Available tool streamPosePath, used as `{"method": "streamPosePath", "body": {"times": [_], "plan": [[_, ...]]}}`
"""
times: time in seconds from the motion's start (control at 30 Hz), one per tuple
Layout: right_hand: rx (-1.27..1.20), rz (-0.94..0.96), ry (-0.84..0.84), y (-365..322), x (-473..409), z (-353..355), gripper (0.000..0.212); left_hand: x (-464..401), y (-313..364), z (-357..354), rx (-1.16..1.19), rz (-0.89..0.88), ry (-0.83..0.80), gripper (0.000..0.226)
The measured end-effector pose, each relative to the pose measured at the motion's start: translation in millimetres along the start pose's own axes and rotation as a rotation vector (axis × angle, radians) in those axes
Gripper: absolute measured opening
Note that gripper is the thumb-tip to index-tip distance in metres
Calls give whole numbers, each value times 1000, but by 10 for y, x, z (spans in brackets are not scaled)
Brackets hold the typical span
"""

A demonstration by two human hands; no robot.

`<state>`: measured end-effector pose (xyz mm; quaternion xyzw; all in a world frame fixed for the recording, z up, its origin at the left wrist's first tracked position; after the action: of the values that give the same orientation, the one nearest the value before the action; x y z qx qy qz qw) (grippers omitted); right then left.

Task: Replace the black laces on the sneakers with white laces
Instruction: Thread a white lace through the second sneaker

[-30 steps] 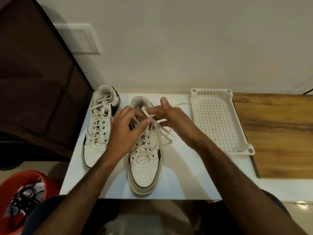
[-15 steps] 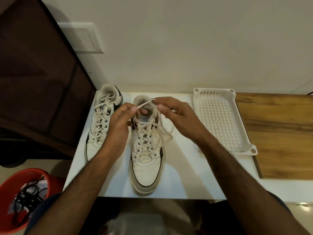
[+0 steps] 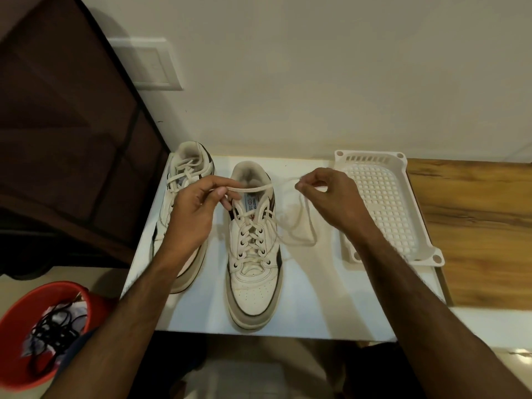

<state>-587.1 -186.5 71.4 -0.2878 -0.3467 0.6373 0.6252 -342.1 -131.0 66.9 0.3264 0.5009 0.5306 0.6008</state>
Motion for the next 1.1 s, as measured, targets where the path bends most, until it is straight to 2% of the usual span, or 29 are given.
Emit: {"method": "streamPosePath", "body": {"times": [0.03,0.1,0.2,0.27,0.4,0.47,0.6,0.67,0.87,1.1], "plan": [[29,80,21,-43,16,-22,3,19,15,-14,-26,-20,-24,32],[-3,252,3,-153,66,-54,15,49,66,-94,-93,-55,-74,25],[-106,359,-220,-342,175,-240,27,85,136,-176,-137,-85,-104,12],[-116,397,-278,-391,234,-380,26,96,164,-186,-128,-87,-88,9],[-176,377,-211,-394,233,-424,15,98,183,-157,-166,-108,-59,6],[-137,349,-185,-396,195,-367,11,49,144,-68,-221,-147,-59,12],[-81,228,-140,-297,126,-247,3,2,-85,61,-494,-274,-340,34],[-65,213,-147,-271,135,-251,5,22,-156,45,-528,-290,-405,38],[125,313,-182,-350,208,-436,3,-33,-181,10,-507,-402,-364,27],[412,413,-172,-411,304,-523,10,16,-163,-88,-495,-422,-368,21]]}}
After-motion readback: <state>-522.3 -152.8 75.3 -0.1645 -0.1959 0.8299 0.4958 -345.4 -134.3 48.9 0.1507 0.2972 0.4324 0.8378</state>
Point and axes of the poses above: each hand's wrist, its own x-axis away from the middle knuckle, its own z-axis out of the back of the hand, y = z × x, the point moved 3 cm from there along -x, towards the middle knuckle, and after that the axes turned 4 degrees about -z, right-handed, at the moved point
